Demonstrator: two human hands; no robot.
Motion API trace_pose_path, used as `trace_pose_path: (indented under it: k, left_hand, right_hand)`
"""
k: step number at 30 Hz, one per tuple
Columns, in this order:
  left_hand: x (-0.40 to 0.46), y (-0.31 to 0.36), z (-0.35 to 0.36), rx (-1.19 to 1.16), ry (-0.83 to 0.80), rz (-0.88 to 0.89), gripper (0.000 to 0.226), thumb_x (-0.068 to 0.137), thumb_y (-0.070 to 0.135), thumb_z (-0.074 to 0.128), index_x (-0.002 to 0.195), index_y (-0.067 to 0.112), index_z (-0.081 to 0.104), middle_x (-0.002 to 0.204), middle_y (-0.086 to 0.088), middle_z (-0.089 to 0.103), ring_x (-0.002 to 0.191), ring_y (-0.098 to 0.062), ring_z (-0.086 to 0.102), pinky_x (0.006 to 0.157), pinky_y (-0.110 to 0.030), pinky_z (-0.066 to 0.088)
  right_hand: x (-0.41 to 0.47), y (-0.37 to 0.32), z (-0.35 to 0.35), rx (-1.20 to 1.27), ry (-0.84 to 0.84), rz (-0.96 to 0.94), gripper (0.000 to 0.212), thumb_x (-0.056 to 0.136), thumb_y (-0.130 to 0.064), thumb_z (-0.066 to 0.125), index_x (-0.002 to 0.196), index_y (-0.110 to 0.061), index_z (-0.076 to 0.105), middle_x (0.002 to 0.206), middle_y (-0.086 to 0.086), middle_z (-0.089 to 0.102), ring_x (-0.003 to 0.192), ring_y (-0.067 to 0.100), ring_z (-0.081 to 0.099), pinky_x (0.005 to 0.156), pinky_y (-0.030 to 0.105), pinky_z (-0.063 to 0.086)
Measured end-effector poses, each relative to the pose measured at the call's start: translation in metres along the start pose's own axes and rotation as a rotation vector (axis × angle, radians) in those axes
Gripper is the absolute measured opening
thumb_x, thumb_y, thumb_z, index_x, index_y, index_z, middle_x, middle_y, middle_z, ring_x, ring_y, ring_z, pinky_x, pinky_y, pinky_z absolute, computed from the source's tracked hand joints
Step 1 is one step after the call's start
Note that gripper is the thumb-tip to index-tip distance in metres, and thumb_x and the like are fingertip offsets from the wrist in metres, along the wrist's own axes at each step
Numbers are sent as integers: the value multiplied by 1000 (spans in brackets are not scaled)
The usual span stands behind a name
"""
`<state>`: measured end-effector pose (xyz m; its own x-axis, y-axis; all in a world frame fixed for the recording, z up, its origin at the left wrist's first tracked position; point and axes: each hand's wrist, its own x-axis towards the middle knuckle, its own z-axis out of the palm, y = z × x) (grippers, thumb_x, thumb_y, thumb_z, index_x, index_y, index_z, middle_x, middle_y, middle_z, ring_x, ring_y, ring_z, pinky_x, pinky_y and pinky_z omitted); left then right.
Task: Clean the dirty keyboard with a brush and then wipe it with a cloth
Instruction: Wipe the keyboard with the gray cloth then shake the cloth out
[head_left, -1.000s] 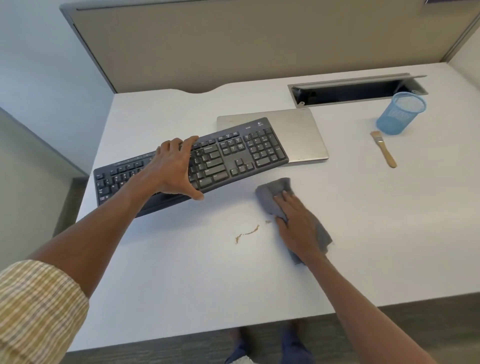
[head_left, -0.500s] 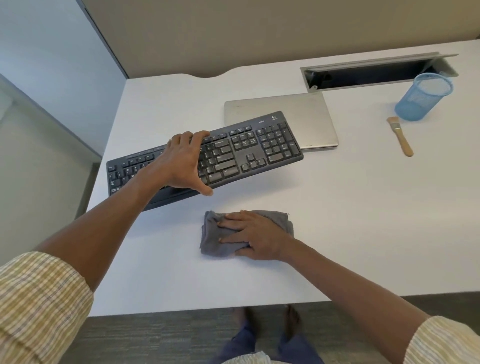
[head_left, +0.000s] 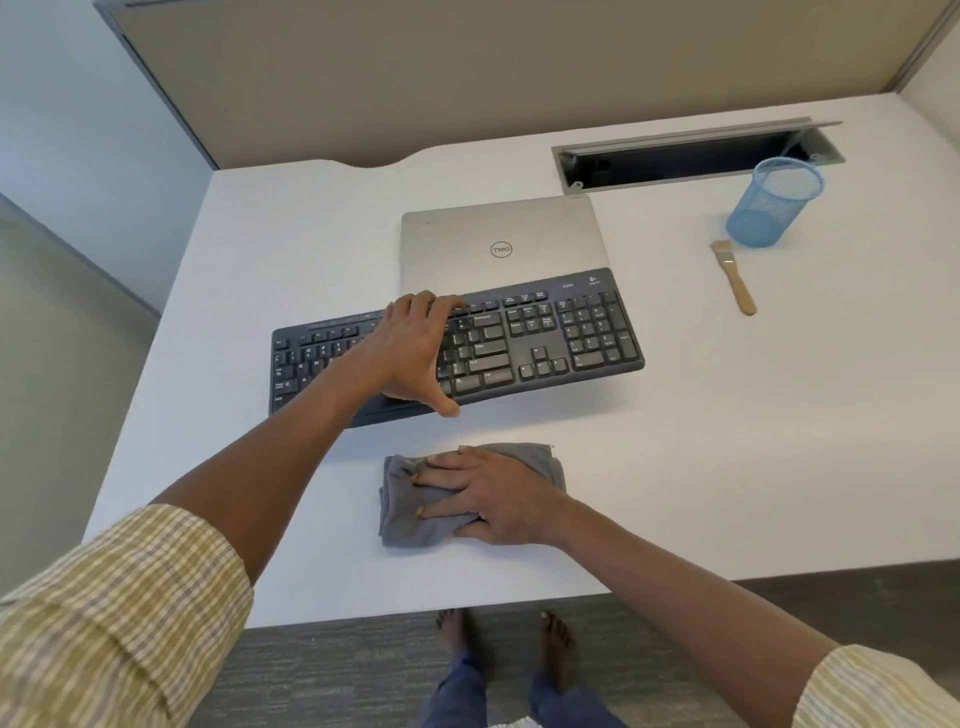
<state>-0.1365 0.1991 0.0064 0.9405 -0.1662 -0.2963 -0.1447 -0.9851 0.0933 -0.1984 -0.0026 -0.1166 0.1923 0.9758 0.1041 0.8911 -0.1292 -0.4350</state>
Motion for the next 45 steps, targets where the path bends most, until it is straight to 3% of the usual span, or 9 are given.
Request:
trace_pose_path:
  k: [16, 45]
  left_hand:
    - [45, 18, 37, 15, -14, 83, 138, 48, 74, 86, 153, 19, 15, 146, -14, 30, 135, -35, 30, 119, -51, 26]
    - [61, 16, 52, -108, -57, 82, 139, 52, 71, 88, 157, 18, 13, 162, -10, 19, 149, -34, 16, 124, -50, 13]
  right_hand:
    - [-1, 0, -7, 26, 2, -8, 41, 90, -38, 64, 130, -31, 63, 153, -5, 42, 145, 21, 29, 113, 42, 29]
    - [-1, 0, -5, 41, -5, 19, 43, 92, -41, 62, 135, -32, 59, 155, -5, 39, 147, 21, 26, 116, 46, 27]
